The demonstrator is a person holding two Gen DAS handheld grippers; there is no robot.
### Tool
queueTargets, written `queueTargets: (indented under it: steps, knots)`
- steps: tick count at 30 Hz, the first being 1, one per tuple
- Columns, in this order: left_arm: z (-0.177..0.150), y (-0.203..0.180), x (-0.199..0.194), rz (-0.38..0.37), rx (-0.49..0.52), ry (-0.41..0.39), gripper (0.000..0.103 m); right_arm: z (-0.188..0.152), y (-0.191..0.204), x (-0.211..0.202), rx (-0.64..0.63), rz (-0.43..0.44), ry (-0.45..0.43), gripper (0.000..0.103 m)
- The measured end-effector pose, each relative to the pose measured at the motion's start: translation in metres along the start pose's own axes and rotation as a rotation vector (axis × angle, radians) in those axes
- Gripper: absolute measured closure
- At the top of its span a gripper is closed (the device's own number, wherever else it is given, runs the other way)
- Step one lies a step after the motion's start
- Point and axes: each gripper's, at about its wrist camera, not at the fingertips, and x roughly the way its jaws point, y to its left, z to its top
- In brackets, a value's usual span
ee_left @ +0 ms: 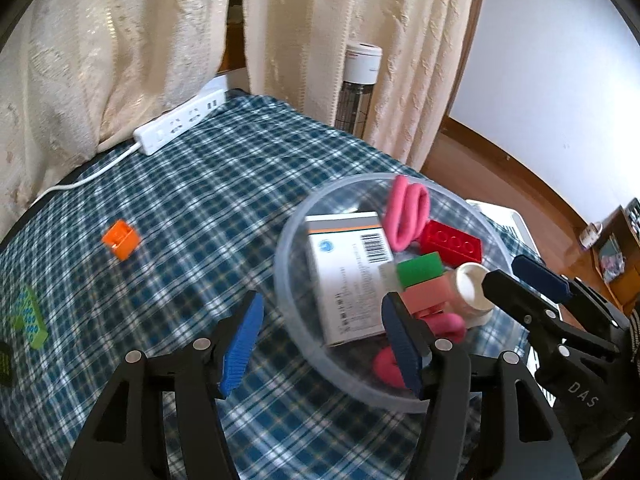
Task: Organize objects
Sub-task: 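Move both tools away from the bowl toward the green dotted bricks and orange brick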
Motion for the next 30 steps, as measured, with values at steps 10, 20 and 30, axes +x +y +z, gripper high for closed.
queueTargets:
  steps: [10, 20, 30]
  knots:
    - [-0.01, 0.035, -0.015, 0.034, -0.061, -0.019, 0.04, 0.001, 0.026, -0.001, -0.029, 0.021, -0.005, 0.037]
    - [-0.021, 0.07, -0.027, 0.063, -0.11, -0.029, 0.04, 0.001, 0.057, 0.003, -0.073, 0.046, 0.002, 0.037]
    - [-0.032, 0.111, -0.04, 0.105, -0.174, -0.041, 0.04, 0.0, 0.093, 0.012, -0.113, 0.085, 0.018, 0.034]
